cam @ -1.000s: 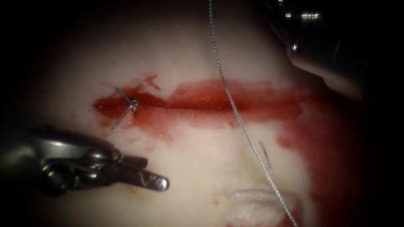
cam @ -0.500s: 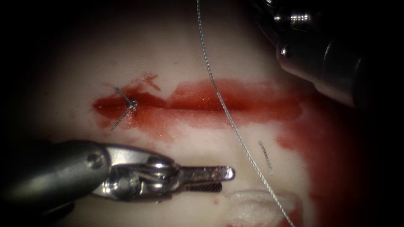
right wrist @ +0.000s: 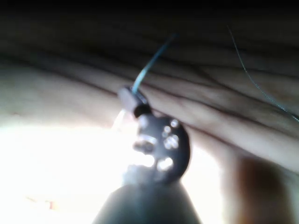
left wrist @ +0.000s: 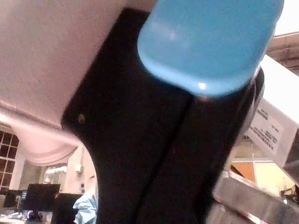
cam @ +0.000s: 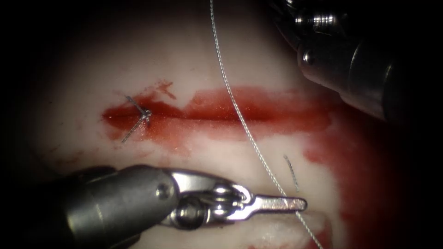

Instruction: Wound Closure

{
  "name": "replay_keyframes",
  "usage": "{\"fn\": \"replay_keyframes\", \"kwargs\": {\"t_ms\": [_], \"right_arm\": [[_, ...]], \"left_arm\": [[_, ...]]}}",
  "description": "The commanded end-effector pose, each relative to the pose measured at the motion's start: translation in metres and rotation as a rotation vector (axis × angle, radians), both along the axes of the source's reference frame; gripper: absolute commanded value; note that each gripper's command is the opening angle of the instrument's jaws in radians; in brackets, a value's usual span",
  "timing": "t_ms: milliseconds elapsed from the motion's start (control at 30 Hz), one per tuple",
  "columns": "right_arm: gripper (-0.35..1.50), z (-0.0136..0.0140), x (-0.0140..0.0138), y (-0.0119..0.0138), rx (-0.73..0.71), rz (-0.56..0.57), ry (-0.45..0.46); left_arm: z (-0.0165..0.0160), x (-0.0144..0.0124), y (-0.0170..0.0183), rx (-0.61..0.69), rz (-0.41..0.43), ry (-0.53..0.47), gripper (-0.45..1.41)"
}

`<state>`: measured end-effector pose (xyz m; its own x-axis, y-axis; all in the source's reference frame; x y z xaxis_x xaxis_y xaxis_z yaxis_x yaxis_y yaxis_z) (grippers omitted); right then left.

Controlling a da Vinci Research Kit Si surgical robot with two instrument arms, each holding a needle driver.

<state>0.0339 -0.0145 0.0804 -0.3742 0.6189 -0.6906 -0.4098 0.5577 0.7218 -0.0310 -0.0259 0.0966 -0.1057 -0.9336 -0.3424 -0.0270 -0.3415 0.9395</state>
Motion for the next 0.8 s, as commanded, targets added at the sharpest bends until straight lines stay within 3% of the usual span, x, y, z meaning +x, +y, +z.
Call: {"fn": "replay_keyframes", "kwargs": {"t_ms": [33,100,133,167,200,300,367,433,500,533,567,633,667,733,800], "right_arm": [[-0.35,-0.0001,0.0007,0.0012,-0.004,0.002,0.004],[-0.35,-0.0002,0.0006,0.0012,-0.004,0.001,0.005],[-0.35,-0.0002,0.0005,0.0011,0.001,-0.001,0.009],[-0.35,-0.0002,0.0005,0.0011,0.001,-0.001,0.009],[-0.27,-0.0002,0.0005,0.0011,0.005,-0.004,0.014],[0.29,-0.0004,0.0005,0.0004,0.064,-0.003,0.054],[0.54,-0.0006,0.0004,-0.0003,0.079,-0.062,0.093],[0.39,-0.0007,0.0001,-0.0010,0.104,-0.164,0.143],[0.56,-0.0008,-0.0003,-0.0020,0.183,-0.255,0.183],[0.64,-0.0008,-0.0009,-0.0033,0.272,-0.330,0.196],[0.64,-0.0008,-0.0009,-0.0033,0.272,-0.330,0.196],[0.64,-0.0006,-0.0016,-0.0046,0.302,-0.396,0.180],[0.66,-0.0003,-0.0026,-0.0060,0.326,-0.482,0.153],[0.62,-0.0002,-0.0031,-0.0065,0.333,-0.517,0.136],[0.54,0.0001,-0.0042,-0.0074,0.360,-0.603,0.062]], "left_arm": [[-0.0004,-0.0001,0.0015,-0.006,0.015,-0.038,-0.45],[-0.0004,0.0008,0.0024,-0.079,0.069,-0.019,-0.45],[-0.0001,0.0023,0.0042,-0.171,0.114,0.083,-0.45],[-0.0001,0.0023,0.0042,-0.171,0.114,0.083,-0.45],[0.0001,0.0031,0.0050,-0.250,0.108,0.133,-0.45],[0.0013,0.0066,0.0083,-0.431,0.078,0.312,-0.45],[0.0021,0.0095,0.0106,-0.536,0.036,0.400,-0.45],[0.0023,0.0127,0.0129,-0.632,0.024,0.445,-0.45],[0.0023,0.0154,0.0146,-0.648,0.002,0.480,-0.45],[0.0022,0.0183,0.0163,-0.670,-0.015,0.509,-0.45],[0.0022,0.0183,0.0163,-0.670,-0.015,0.509,-0.45],[0.0021,0.0203,0.0173,-0.667,-0.029,0.510,-0.45],[0.0018,0.0222,0.0182,-0.681,-0.029,0.485,-0.45],[0.0017,0.0228,0.0185,-0.687,-0.021,0.479,-0.45],[0.0010,0.0240,0.0191,-0.694,0.001,0.448,-0.45]]}}
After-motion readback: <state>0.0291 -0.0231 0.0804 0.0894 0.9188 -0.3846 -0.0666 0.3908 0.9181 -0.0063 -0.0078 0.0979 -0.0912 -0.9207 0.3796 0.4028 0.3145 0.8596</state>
